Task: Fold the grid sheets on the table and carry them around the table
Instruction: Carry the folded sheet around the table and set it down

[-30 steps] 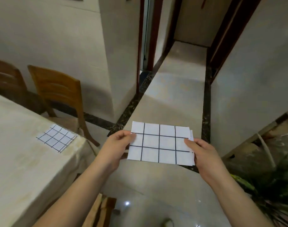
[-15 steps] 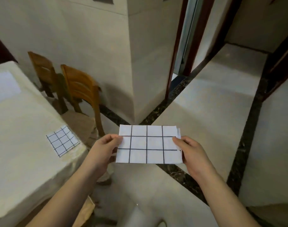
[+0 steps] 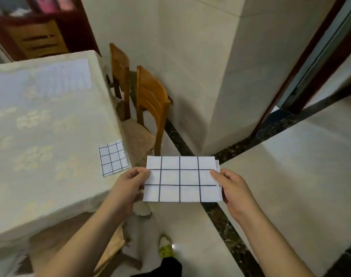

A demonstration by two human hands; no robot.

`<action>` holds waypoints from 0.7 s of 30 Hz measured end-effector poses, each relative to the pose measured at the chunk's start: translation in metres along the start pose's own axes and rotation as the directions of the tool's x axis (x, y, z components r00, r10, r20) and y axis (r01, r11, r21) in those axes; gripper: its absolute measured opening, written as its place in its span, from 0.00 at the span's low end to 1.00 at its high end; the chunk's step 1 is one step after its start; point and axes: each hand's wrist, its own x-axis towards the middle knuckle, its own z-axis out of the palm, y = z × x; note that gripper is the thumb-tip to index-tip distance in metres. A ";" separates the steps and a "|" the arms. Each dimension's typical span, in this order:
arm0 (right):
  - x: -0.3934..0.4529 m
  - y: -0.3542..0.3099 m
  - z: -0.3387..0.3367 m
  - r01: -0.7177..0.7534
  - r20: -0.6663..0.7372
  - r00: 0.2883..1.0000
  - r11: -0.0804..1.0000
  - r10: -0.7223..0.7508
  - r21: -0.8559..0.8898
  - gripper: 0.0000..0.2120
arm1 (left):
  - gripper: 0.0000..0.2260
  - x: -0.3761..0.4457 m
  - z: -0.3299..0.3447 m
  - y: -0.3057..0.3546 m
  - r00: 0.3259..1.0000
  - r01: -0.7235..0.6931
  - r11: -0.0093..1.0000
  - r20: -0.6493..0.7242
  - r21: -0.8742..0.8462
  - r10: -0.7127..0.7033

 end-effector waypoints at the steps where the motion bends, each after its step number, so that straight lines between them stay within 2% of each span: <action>1: 0.013 -0.003 0.008 0.000 0.019 1.000 1.000 0.000 -0.021 0.07 | 0.10 0.009 -0.005 0.002 1.000 -0.001 1.000 -0.018 -0.010 0.001; 6: 0.077 -0.028 0.055 -0.016 0.085 0.996 0.993 0.026 -0.113 0.06 | 0.10 0.061 -0.035 0.015 0.998 -0.001 0.997 -0.066 -0.071 -0.003; 14: 0.156 -0.055 0.118 -0.011 0.138 0.989 0.969 0.046 -0.248 0.06 | 0.05 0.122 -0.069 0.043 0.989 -0.030 0.990 -0.147 -0.135 0.010; 21: 0.215 -0.072 0.148 0.002 0.242 0.966 0.937 0.088 -0.349 0.07 | 0.08 0.161 -0.074 0.052 0.967 -0.022 0.989 -0.255 -0.144 -0.016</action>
